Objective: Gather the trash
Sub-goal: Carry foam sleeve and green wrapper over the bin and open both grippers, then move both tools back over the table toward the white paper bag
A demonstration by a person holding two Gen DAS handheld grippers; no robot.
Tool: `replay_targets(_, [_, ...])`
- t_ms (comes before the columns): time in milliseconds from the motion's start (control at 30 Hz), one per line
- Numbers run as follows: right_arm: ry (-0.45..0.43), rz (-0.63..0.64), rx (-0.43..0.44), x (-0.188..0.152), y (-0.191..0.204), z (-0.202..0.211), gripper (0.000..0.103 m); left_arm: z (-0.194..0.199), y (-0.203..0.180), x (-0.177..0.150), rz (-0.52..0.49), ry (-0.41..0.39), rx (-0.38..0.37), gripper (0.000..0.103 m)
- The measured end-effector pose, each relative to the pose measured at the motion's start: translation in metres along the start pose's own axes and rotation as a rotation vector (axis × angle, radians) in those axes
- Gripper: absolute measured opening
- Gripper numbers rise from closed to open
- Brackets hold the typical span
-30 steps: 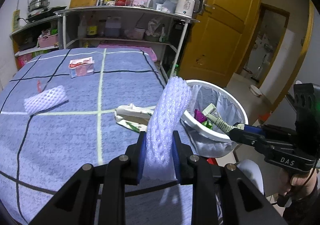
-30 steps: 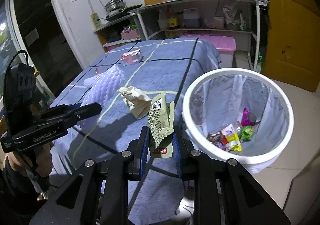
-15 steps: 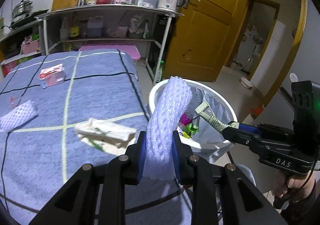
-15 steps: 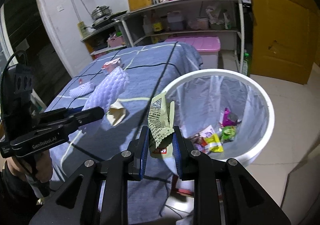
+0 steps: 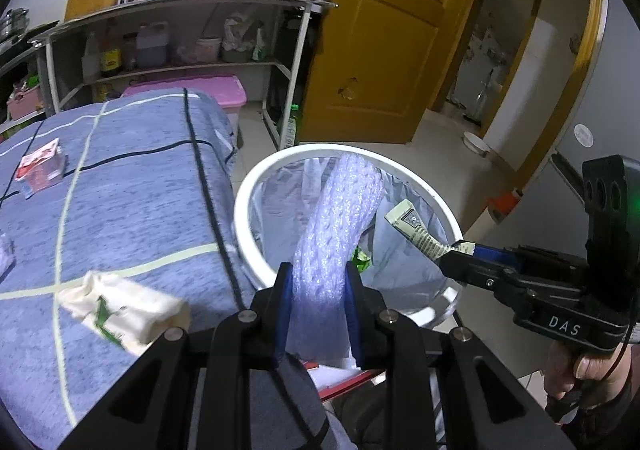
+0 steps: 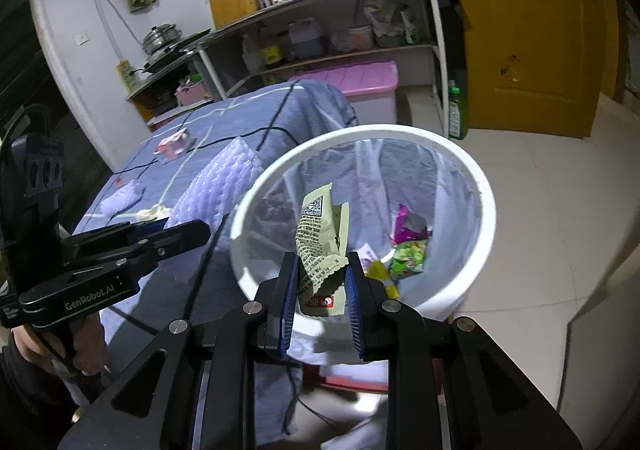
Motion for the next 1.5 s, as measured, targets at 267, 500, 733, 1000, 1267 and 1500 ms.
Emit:
replay_targets(267, [0.026,-0.032,-0.018,-0.001,-0.018,-0.015,0.024,-0.026,-0.005,0.005,-0.006,0.033,-0.015,0.026])
replay_targets(500, [0.063,-0.055,-0.024,-0.002,-0.027,-0.029,0.026,-0.040,-0.007,0.004,0.001,0.056,-0.037,0.028])
replay_targets(733, [0.063,-0.049,-0.028,-0.002,-0.025,-0.030,0.041,-0.037,-0.008,0.004,0.009,0.045,-0.046,0.044])
replay_targets(1000, [0.039,-0.035,-0.036,0.000,-0.020,-0.020,0.041,-0.019,-0.010,0.006,0.009,0.009,-0.055,0.044])
replay_targets(1267, [-0.002,-0.005,-0.022,0.004,-0.004,-0.002,0.041,0.004,-0.013,0.002,0.002,-0.027,-0.044,0.044])
replay_targets(1500, [-0.027,0.034,0.002,0.003,0.019,0.012,0.041,0.029,-0.007,-0.003,0.015,-0.061,-0.022,0.044])
Point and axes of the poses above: each gripper's, at about its wrist camera, not at the fingertips, and z roughly against the way its jaws point, y to its left, x to its top, the point moved 9 cm from there along -z, roughly the way its jaws point, and after that the axes turned 15 degrees about -x, right-handed, at the moved point
